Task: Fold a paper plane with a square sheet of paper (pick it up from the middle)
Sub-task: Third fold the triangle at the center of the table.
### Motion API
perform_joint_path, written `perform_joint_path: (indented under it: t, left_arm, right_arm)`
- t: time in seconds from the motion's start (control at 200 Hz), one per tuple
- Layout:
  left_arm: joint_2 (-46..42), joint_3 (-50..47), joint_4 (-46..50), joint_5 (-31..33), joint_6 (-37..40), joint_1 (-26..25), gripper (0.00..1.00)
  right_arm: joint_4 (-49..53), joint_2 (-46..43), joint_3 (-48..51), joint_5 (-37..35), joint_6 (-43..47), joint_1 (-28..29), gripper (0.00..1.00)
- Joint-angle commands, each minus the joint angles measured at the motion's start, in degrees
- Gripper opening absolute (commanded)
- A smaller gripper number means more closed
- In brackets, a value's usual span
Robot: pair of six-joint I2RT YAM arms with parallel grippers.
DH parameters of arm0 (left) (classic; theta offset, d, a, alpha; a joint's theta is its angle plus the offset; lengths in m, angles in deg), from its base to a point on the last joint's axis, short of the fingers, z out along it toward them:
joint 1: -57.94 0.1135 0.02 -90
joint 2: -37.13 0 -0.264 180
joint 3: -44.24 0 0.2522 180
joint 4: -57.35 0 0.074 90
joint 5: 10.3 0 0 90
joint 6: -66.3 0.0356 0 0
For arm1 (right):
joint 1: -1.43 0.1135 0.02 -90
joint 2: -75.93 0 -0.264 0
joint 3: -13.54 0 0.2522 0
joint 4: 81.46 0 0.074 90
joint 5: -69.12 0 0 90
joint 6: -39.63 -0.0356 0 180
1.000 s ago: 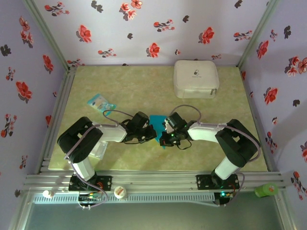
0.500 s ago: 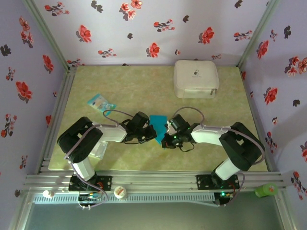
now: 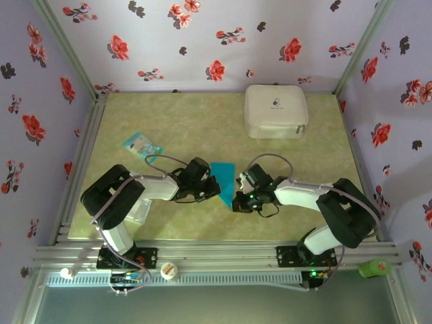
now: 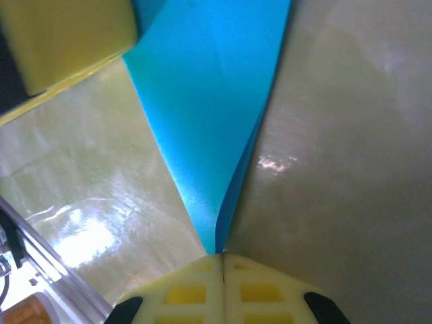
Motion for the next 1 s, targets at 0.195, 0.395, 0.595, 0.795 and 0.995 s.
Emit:
perform_joint_path:
  t: [0.195, 0.395, 0.595, 0.795, 0.995]
  left_arm:
    - [1.33, -0.13, 3.78, 2.43, 1.09, 0.22, 0.00]
    - [1.51, -0.17, 3.09, 1.99, 1.06, -0.02, 0.00]
    - [1.68, -0.22, 2.72, 2.06, 0.77, -0.11, 0.00]
    - [1.52, -0.38, 2.81, 2.03, 0.80, -0.10, 0.00]
    - [0.91, -0.32, 2.46, 2.01, 1.08, -0.02, 0.00]
  right_arm:
    - [-3.51, -5.30, -2.14, 4.49, -5.66, -1.11, 0.05]
    - [-4.94, -2.16, -2.59, 2.82, -7.03, -1.14, 0.06]
    - [-8.22, 4.00, -5.78, 4.83, -8.74, -1.06, 0.05]
    - [-10.85, 7.95, -5.73, 4.60, -9.71, -1.14, 0.05]
    - [-7.42, 9.40, -4.31, 2.72, -7.72, -1.47, 0.05]
